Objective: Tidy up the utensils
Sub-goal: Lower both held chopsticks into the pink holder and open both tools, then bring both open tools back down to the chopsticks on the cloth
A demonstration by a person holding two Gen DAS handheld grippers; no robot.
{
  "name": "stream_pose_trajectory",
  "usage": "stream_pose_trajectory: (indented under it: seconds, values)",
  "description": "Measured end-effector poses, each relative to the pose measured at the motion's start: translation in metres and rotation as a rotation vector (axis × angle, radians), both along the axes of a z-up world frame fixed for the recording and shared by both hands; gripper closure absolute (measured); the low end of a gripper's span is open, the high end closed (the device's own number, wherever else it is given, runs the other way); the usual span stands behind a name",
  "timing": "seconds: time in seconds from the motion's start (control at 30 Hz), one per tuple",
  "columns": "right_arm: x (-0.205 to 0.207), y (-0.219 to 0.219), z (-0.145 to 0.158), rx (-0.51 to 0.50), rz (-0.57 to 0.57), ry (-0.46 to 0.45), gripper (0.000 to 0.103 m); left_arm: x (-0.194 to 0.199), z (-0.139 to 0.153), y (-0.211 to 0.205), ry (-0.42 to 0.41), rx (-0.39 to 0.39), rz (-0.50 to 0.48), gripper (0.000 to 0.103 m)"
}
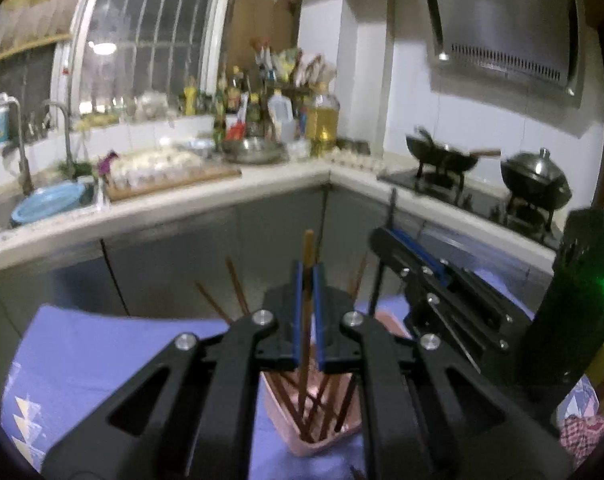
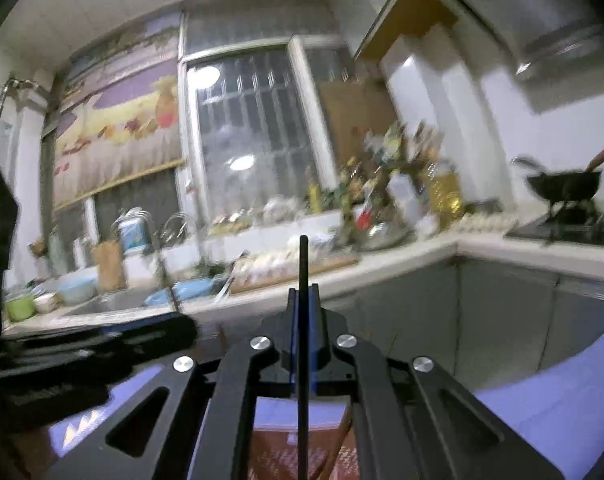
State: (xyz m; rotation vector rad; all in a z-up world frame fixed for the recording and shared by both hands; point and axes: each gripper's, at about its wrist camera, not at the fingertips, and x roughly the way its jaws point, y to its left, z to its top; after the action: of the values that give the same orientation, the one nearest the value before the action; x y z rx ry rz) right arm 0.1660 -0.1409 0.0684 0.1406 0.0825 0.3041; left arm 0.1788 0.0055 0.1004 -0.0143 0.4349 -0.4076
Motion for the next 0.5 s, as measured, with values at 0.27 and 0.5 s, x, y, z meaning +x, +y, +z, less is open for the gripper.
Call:
stream_pose_trajectory:
  seconds: [0.27,0.5]
  values:
    - [-0.027,0.007,-0.006,-0.003,0.098,0.114,0.092,-0.014,-0.017,0.009,0.050,0.045,0.126,0.073]
    - [-0.110,-0.007,0.014,0.060,0.118,0.028,0.071,-0.070,-0.009,0.025,0.006,0.072,0.221,0.073]
